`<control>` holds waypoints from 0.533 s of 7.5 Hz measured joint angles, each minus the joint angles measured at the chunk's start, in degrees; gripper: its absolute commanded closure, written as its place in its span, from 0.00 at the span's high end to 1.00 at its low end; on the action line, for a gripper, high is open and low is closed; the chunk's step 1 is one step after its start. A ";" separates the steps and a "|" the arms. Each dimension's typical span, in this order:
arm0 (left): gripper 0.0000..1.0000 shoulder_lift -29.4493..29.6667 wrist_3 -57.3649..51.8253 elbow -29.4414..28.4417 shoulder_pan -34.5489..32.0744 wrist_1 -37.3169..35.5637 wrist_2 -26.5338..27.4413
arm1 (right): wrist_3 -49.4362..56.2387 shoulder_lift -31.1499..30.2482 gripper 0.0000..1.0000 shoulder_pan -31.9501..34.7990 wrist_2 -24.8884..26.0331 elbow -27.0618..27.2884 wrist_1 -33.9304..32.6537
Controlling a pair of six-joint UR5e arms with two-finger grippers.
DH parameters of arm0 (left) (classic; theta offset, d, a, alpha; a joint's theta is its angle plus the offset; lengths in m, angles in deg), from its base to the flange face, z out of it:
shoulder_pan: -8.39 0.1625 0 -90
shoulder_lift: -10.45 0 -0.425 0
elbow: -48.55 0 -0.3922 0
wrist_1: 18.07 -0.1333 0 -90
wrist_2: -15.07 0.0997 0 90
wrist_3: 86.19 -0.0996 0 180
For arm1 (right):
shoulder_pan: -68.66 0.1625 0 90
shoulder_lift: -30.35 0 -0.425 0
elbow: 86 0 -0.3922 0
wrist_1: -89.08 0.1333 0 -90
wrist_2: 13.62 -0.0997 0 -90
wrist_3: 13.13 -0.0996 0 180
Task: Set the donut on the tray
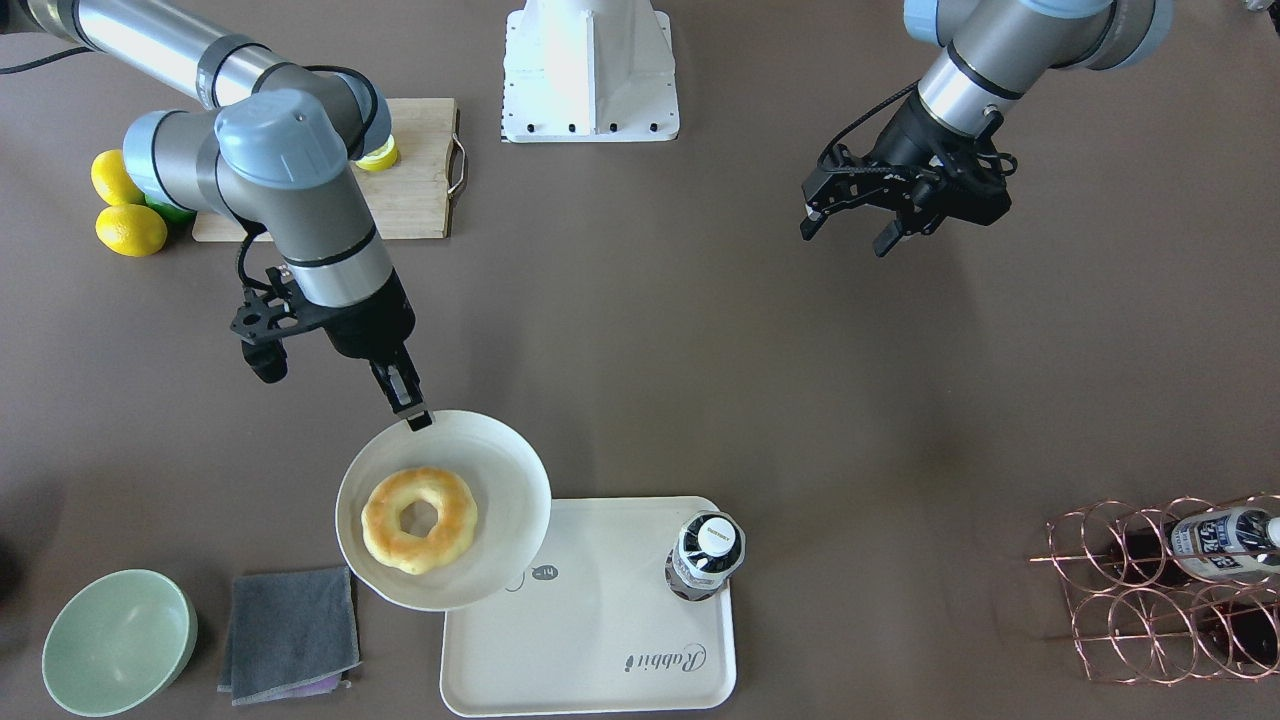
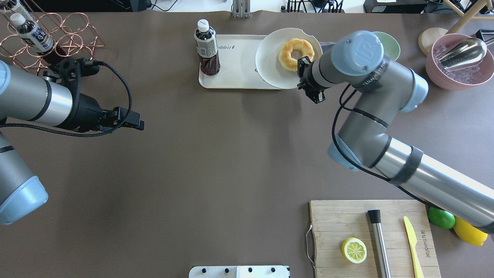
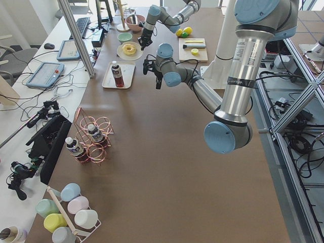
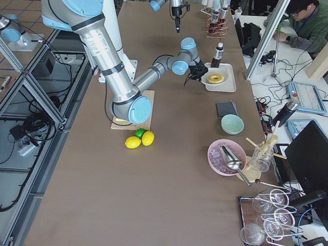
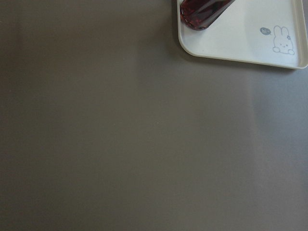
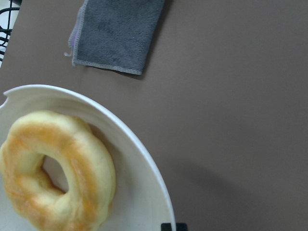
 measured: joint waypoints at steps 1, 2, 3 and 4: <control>0.98 -2.15 -0.58 -0.01 -0.59 2.24 -0.43 | 0.04 6.35 0.00 1.04 -0.34 -8.45 0.08; 0.98 -3.71 -0.77 -0.01 -1.01 4.01 -0.60 | 0.11 12.26 0.00 1.74 -0.58 -16.91 0.98; 0.98 -4.46 -0.81 -0.02 -1.47 4.87 -0.64 | 0.08 15.84 0.00 1.93 -0.64 -23.18 3.61; 0.98 -5.03 -0.83 -0.01 -2.00 5.26 -0.66 | -0.71 18.58 0.00 1.75 -0.63 -28.70 6.82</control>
